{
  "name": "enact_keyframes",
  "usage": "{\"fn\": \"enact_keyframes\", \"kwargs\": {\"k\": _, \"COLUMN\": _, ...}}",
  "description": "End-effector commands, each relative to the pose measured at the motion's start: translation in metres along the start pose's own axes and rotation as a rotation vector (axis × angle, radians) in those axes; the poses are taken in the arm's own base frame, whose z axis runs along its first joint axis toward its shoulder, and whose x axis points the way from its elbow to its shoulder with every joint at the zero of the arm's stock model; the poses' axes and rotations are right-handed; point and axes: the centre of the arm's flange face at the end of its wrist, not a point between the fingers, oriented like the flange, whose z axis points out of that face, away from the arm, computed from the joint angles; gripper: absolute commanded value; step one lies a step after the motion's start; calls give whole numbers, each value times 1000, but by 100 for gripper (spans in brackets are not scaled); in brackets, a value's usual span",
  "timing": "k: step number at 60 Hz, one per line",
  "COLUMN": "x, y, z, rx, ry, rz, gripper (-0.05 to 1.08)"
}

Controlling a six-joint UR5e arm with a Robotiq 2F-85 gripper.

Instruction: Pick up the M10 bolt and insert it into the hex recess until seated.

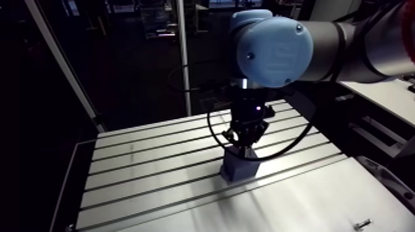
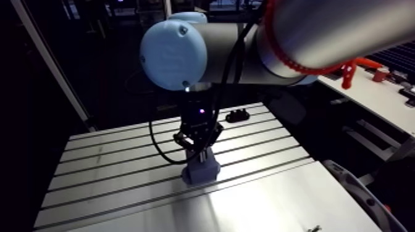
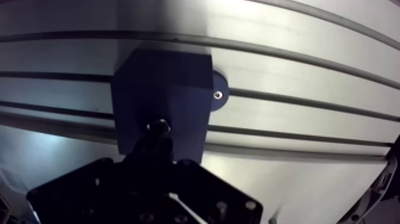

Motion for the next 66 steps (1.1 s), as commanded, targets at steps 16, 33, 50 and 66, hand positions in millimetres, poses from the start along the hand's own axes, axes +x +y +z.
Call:
{"fn": "enact_keyframes", "kwargs": {"k": 16, "x": -2, "y": -1, "z": -4, "rx": -2, "ry": 9, "rz": -4, "gripper": 107}}
{"fn": "enact_keyframes", "kwargs": {"k": 33, "x": -3, "y": 0, "z": -17, "rx": -9, "ry": 25, "rz": -4, "gripper": 107}}
{"fn": "enact_keyframes", "kwargs": {"k": 50, "x": -8, "y": -2, "z": -25, "rx": -13, "ry": 36, "rz": -3, "gripper": 106}}
{"fn": "enact_keyframes", "kwargs": {"k": 66, "x": -18, "y": -6, "z": -37, "rx": -18, "ry": 39, "rz": -4, "gripper": 0}}
